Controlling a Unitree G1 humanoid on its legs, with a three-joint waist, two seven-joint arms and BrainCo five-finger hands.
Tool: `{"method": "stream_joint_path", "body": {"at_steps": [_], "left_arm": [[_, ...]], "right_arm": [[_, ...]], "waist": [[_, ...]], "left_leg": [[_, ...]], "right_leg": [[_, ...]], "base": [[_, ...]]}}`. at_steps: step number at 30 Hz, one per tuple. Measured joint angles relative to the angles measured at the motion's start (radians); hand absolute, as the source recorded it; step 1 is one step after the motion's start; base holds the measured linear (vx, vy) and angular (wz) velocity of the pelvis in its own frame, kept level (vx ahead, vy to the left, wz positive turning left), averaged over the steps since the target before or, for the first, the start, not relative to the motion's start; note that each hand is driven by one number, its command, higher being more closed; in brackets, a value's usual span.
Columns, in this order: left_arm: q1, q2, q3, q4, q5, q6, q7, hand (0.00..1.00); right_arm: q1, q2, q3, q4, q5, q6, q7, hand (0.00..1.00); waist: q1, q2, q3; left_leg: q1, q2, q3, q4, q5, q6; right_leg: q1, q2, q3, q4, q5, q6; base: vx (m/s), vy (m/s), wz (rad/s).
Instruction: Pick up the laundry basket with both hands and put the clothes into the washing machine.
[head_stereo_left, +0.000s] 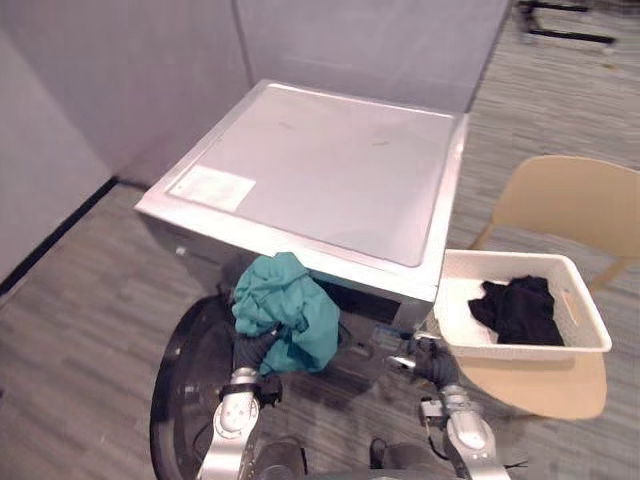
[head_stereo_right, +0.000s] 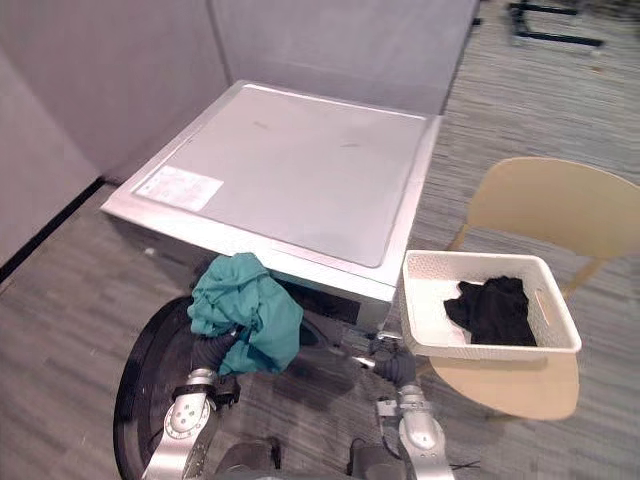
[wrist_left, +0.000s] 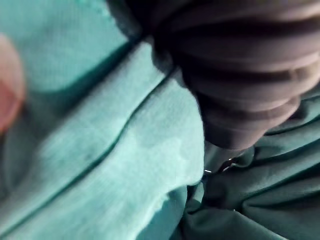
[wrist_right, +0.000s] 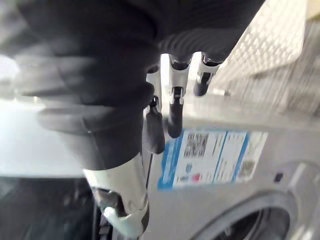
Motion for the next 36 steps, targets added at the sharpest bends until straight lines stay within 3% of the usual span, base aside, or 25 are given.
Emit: {"method": "stream_joint_path", "body": {"at_steps": [2,4,7,10,11,15,21,24,29,33,36], "left_arm": [[0.005,0.016,0.002,0.005,0.0,0.0,0.015,1.0],[0.01,0.016,0.01,0.01,-0.002,0.001,0.027,1.0],[-0.004,0.016,0.043,0.009,-0.012,0.001,0.048,1.0],[-0.081,0.012,0.07,0.007,-0.039,0.0,0.078,1.0],[-0.127,0.016,0.079,0.009,-0.05,0.001,0.104,1.0],[-0.289,0.013,0.078,0.035,-0.087,0.0,0.167,1.0],[-0.569,0.019,0.133,0.128,-0.127,0.0,0.198,1.0],[-0.734,0.026,0.155,0.186,-0.127,0.011,0.202,1.0],[-0.963,0.095,0.156,0.271,-0.127,0.046,0.218,1.0],[-1.165,0.189,0.155,0.315,-0.127,0.061,0.218,1.0],[-1.33,0.269,0.141,0.352,-0.127,0.064,0.217,1.0]], "right_arm": [[0.017,0.003,-0.02,-0.006,0.007,-0.005,-0.015,0.0],[0.034,0.001,-0.042,-0.006,0.012,-0.005,-0.017,0.0],[0.026,0.005,-0.043,-0.015,0.044,-0.005,-0.02,0.0],[0.0,0.001,-0.047,-0.083,0.062,-0.005,-0.039,0.0],[-0.021,0.003,-0.047,-0.117,0.085,-0.006,-0.06,0.0],[-0.119,0.002,-0.06,-0.148,0.126,-0.007,-0.142,0.0],[-0.323,0.016,-0.063,-0.166,0.162,-0.028,-0.214,0.0],[-0.4,0.046,-0.061,-0.175,0.162,-0.035,-0.239,0.0],[-0.487,0.054,-0.055,-0.189,0.162,-0.039,-0.256,0.0],[-0.489,0.057,-0.054,-0.236,0.164,-0.051,-0.247,0.0],[-0.458,0.063,-0.06,-0.278,0.177,-0.086,-0.223,0.0]], "waist": [[-0.018,-0.025,0.007],[-0.013,-0.035,0.017],[-0.014,-0.041,0.085],[-0.013,-0.037,0.166],[-0.011,-0.042,0.198],[0.011,-0.065,0.285],[0.022,-0.077,0.371],[0.021,-0.083,0.396],[0.006,-0.085,0.398],[-0.015,-0.099,0.402],[-0.042,-0.103,0.402]], "left_leg": [[0.0,-0.03,0.026,-0.007,0.0,0.007],[0.002,-0.047,0.057,-0.001,-0.004,0.014],[-0.036,-0.051,0.094,0.094,-0.03,0.044],[-0.19,-0.024,0.104,0.301,-0.108,0.056],[-0.285,-0.002,0.104,0.402,-0.157,0.065],[-0.502,0.031,0.086,0.636,-0.23,0.07],[-0.84,0.076,0.049,0.865,-0.255,0.082],[-1.043,0.081,0.025,0.973,-0.252,0.088],[-1.263,0.094,0.013,1.095,-0.253,0.091],[-1.351,0.106,0.009,1.13,-0.252,0.092],[-1.403,0.112,-0.003,1.145,-0.252,0.093]], "right_leg": [[-0.021,-0.032,0.009,0.023,-0.013,0.021],[-0.047,-0.05,0.031,0.062,-0.024,0.039],[-0.106,-0.077,0.026,0.184,-0.059,0.053],[-0.24,-0.081,0.005,0.359,-0.133,0.058],[-0.333,-0.08,-0.009,0.459,-0.171,0.057],[-0.538,-0.083,-0.028,0.685,-0.236,0.053],[-0.856,-0.064,-0.034,0.894,-0.252,0.045],[-1.051,-0.061,-0.035,1.001,-0.258,0.044],[-1.267,-0.058,-0.028,1.125,-0.263,0.05],[-1.354,-0.046,-0.026,1.156,-0.262,0.051],[-1.399,-0.041,-0.03,1.164,-0.258,0.05]], "base": [[0.07,0.172,-0.15],[0.03,0.146,-0.23],[-0.06,0.06,-0.13],[-0.19,-0.017,0.11],[-0.27,-0.025,0.16],[-0.21,-0.011,0.08],[-0.18,0.003,0.01],[-0.13,-0.032,0.02],[-0.07,-0.042,-0.01],[-0.05,-0.033,-0.07],[0.0,-0.013,-0.08]]}}
